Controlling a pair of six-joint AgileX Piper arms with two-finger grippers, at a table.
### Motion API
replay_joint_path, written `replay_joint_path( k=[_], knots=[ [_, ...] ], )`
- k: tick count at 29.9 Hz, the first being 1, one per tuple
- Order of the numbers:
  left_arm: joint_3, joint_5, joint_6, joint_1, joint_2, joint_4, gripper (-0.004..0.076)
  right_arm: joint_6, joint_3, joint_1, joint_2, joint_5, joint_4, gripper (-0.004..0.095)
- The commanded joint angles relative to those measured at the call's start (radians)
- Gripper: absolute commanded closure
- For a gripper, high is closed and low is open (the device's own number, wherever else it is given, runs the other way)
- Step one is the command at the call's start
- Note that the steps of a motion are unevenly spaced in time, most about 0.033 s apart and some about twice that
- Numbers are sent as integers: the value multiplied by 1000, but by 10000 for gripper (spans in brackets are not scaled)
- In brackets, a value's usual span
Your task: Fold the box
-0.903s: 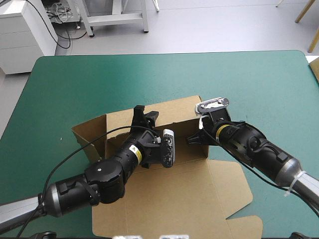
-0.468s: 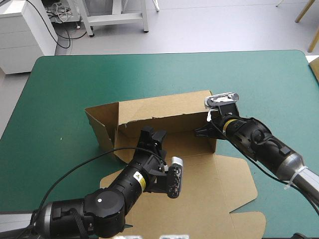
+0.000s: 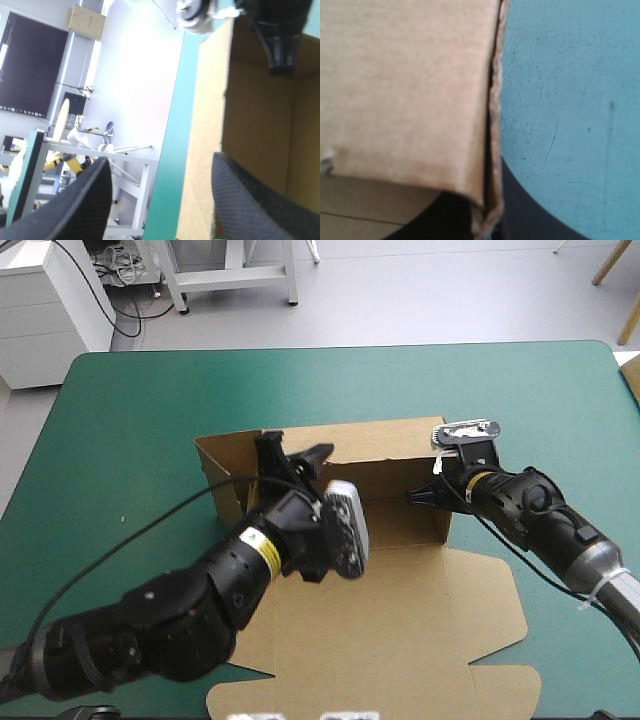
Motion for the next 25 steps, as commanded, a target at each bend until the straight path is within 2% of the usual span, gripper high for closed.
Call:
replay_joint_path(
  k=[1,6,8,14,18,21,25],
  knots=[
    [-154,-14,81,131,-31,-119,302,-74,-34,-31,-24,-27,58,930],
    [-270,-13,186,464,-28,-386,312,-104,-38,-38,-26,5,81,929],
    [-275,-11,208,622,-25,-478,372,-109,-60,-38,-26,45,83,929],
    [-275,-11,225,1051,-28,-854,619,-159,-187,-38,-23,197,85,930],
    [-244,-2,351,1222,-60,-1132,734,-194,-301,-38,10,287,85,930],
    [-175,-45,453,1272,-114,-1286,731,-216,-392,-39,67,387,85,930],
    [-20,-141,458,1276,-218,-1316,731,-267,-510,-62,165,499,125,930]
  ],
)
